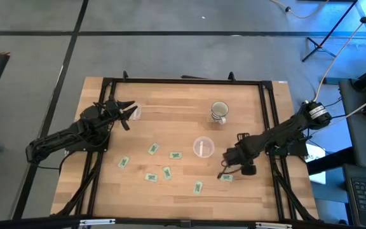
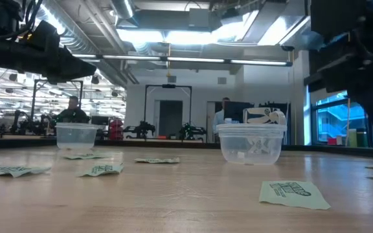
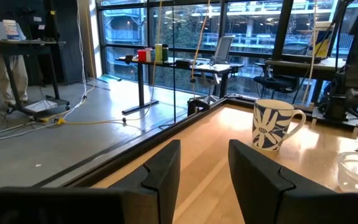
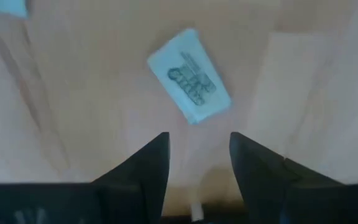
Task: Pick and place Stevia / Truvia into bins
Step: Put the green stevia packet into the circular transparent container
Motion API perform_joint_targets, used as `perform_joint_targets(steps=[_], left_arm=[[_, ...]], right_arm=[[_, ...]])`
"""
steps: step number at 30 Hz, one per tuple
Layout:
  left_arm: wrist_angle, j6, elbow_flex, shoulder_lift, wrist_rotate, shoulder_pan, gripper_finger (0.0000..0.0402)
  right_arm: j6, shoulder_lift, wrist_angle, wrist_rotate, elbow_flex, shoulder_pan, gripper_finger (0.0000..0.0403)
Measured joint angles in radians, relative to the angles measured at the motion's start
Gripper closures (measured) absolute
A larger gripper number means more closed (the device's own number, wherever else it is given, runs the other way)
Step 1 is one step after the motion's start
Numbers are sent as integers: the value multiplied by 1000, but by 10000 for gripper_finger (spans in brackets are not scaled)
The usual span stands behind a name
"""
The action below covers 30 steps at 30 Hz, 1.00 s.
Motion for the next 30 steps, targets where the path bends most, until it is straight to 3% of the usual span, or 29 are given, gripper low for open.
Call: perform_joint_targets(steps=[15,30], left_arm=[[0,0,0,0,0,0,272],[0,0,0,0,0,0,272]], right_arm=[[-306,3,153,3,-18,0,232],[-324,3,234,-1,-108,0,232]])
